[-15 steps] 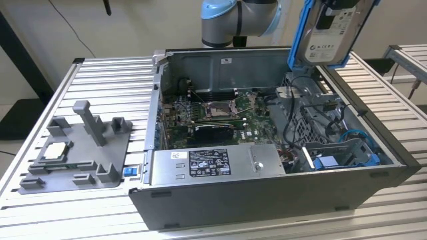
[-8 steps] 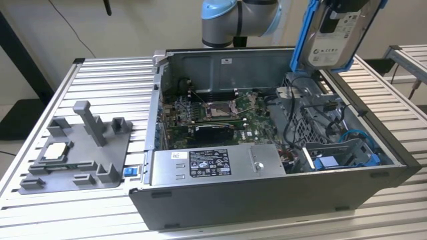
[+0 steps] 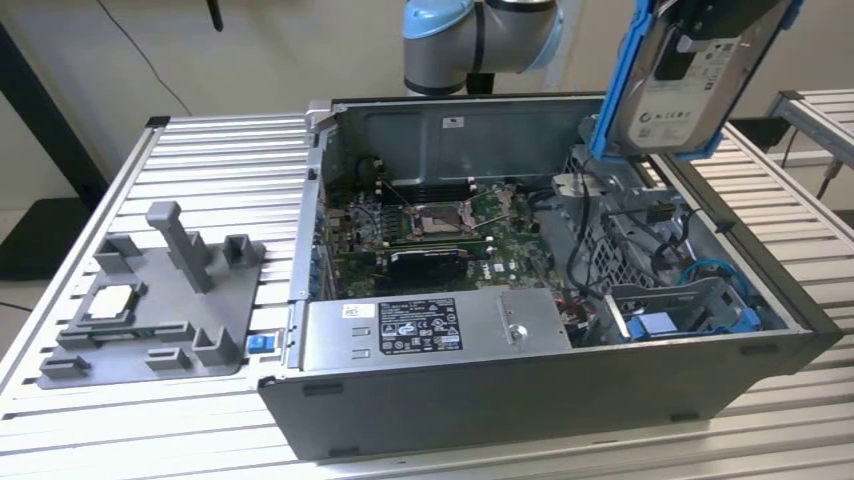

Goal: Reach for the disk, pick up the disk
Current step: 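Pick up the disk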

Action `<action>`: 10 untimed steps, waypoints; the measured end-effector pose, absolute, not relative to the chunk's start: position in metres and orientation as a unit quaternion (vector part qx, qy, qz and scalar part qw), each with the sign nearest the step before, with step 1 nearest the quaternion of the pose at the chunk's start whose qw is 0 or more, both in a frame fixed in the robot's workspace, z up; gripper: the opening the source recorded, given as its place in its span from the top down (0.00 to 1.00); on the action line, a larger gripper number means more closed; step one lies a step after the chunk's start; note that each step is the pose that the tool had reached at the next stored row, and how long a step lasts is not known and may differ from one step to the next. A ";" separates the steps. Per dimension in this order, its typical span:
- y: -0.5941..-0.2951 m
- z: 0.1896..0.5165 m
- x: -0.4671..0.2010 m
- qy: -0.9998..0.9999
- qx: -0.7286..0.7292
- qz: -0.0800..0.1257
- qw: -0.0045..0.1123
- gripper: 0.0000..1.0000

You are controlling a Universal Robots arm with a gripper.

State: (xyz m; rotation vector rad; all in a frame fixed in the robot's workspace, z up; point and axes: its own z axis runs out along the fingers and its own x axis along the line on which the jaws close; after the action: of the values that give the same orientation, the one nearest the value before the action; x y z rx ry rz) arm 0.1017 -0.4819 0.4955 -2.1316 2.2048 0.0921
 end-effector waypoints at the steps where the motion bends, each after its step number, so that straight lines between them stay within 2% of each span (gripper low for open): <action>1: -0.485 0.495 0.102 0.718 -0.694 0.030 0.037 1.00; 10: -0.512 0.495 0.102 0.718 -0.694 0.030 0.037 1.00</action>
State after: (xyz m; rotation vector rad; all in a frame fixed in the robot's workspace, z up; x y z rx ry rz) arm 0.1017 -0.5121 0.4951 -2.1316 2.2048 0.0922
